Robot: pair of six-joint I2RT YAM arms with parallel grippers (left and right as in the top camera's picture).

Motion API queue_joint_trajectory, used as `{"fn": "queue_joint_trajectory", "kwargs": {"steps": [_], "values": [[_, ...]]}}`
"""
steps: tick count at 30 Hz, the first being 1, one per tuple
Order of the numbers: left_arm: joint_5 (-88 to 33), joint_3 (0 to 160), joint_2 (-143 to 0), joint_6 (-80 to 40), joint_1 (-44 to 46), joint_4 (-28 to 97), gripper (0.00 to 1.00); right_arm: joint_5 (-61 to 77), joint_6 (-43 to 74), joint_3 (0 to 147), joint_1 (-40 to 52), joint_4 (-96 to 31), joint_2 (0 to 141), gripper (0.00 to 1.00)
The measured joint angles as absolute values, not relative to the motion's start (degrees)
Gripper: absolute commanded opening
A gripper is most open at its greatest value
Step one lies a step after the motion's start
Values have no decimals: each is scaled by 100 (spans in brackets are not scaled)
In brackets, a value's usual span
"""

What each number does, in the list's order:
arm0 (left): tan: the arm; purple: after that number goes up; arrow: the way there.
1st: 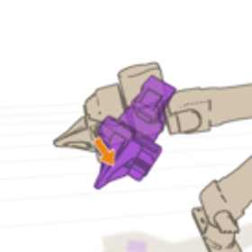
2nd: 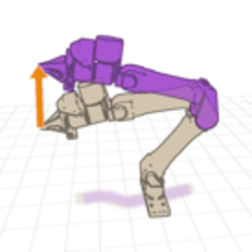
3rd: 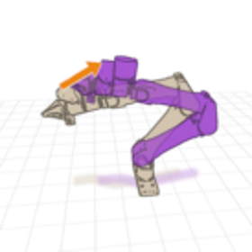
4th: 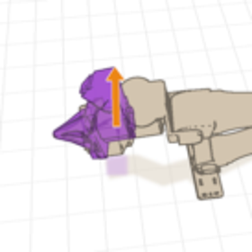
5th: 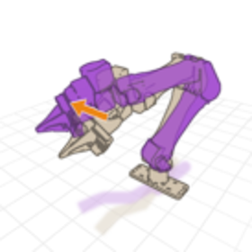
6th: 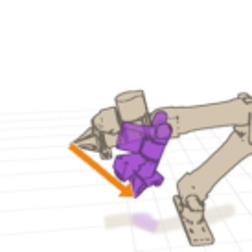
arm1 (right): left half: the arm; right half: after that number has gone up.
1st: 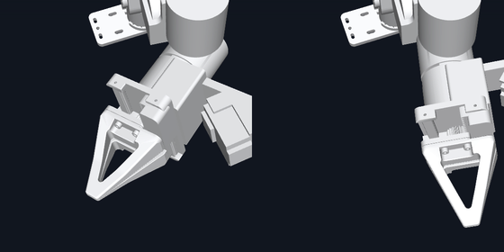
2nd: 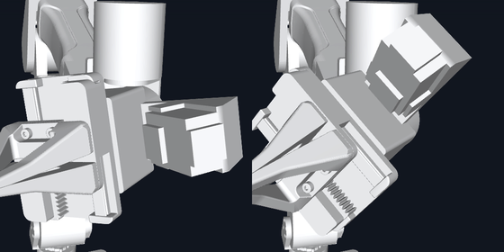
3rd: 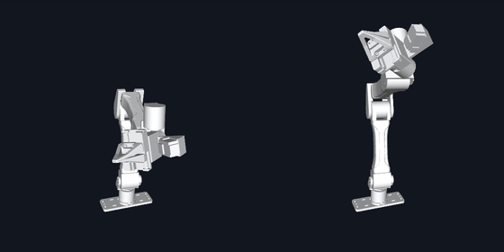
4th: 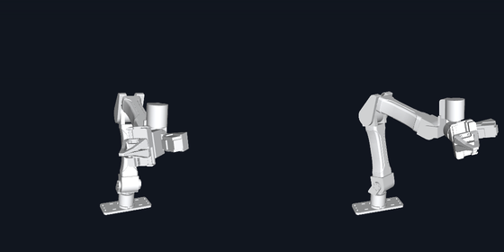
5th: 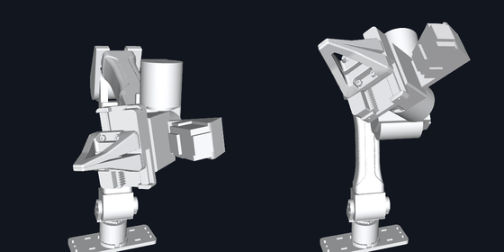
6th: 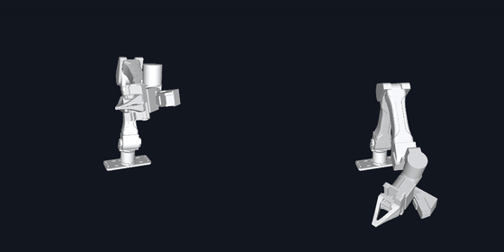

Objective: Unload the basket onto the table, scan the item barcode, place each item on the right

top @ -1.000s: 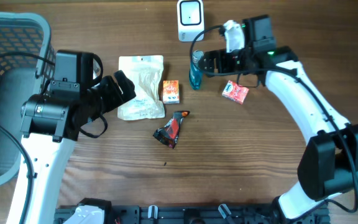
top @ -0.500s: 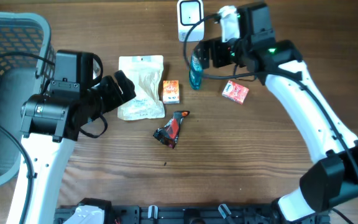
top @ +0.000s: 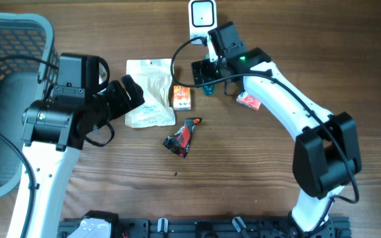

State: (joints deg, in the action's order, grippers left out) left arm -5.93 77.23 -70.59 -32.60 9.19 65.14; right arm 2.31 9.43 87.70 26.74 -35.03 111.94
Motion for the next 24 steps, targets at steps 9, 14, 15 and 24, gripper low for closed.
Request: {"fn": "queue_joint_trajectory", "kwargs": {"steps": [9, 14, 15, 24], "values": [[-593, 7723, -7059, -3260, 919, 6512, 100, 178, 1039, 8781, 2676, -3192, 11338, 67], [-591, 7723, -7059, -3260, 919, 6512, 100, 93, 1059, 8781, 2676, -3092, 11338, 47], [-593, 7723, -7059, -3260, 919, 6514, 100, 75, 1066, 8781, 2676, -3076, 11338, 45], [-591, 7723, -7059, -3260, 919, 6512, 100, -165, 1046, 8781, 2687, -3068, 11336, 27]]}}
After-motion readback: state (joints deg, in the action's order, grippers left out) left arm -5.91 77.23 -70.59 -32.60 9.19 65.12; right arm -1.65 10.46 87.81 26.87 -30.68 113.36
